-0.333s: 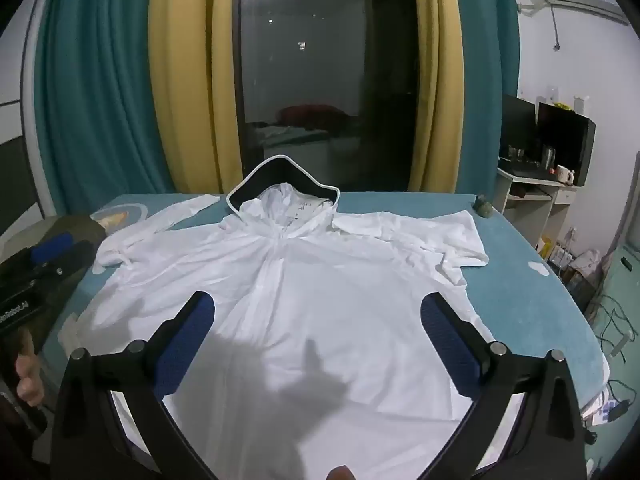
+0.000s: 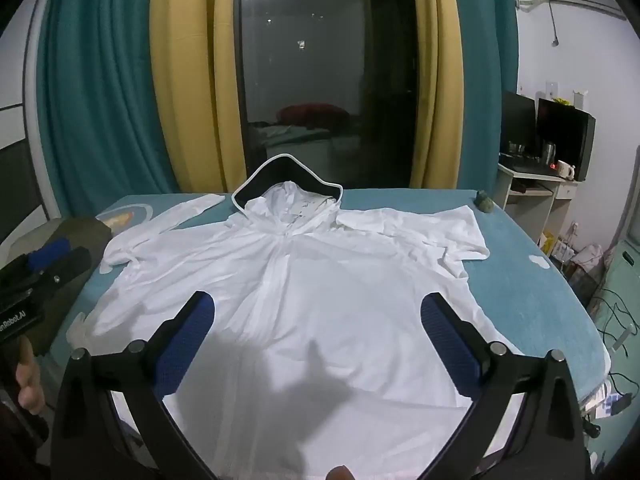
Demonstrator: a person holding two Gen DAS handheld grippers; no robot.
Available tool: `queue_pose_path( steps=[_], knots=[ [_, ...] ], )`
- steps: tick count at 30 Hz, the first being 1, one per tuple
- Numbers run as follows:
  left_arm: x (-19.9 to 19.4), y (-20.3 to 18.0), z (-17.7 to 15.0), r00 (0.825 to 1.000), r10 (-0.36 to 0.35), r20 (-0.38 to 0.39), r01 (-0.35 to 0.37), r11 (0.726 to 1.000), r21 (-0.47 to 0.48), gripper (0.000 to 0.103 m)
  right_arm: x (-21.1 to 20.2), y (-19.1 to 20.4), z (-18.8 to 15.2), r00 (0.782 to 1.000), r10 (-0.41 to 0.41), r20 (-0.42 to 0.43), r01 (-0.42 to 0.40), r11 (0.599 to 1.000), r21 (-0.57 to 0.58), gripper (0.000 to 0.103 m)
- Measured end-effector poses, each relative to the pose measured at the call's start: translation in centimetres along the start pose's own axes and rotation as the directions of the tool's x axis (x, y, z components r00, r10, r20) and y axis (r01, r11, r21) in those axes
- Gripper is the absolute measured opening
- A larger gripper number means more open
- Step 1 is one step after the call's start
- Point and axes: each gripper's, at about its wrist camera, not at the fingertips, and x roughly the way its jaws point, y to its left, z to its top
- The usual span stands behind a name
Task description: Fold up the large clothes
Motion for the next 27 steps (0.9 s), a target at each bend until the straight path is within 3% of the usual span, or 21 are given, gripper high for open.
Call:
queue_pose_path(
  steps=[27],
  knots=[
    [-3.6,-1.9,-2.3,0.999,-0.006,-0.042,0.005,1.0,-0.019,0.077,-4.0,-0.4,-4.5,0.997,-0.071,-0.037,0.072,0.997,0.017,0.102]
  ],
)
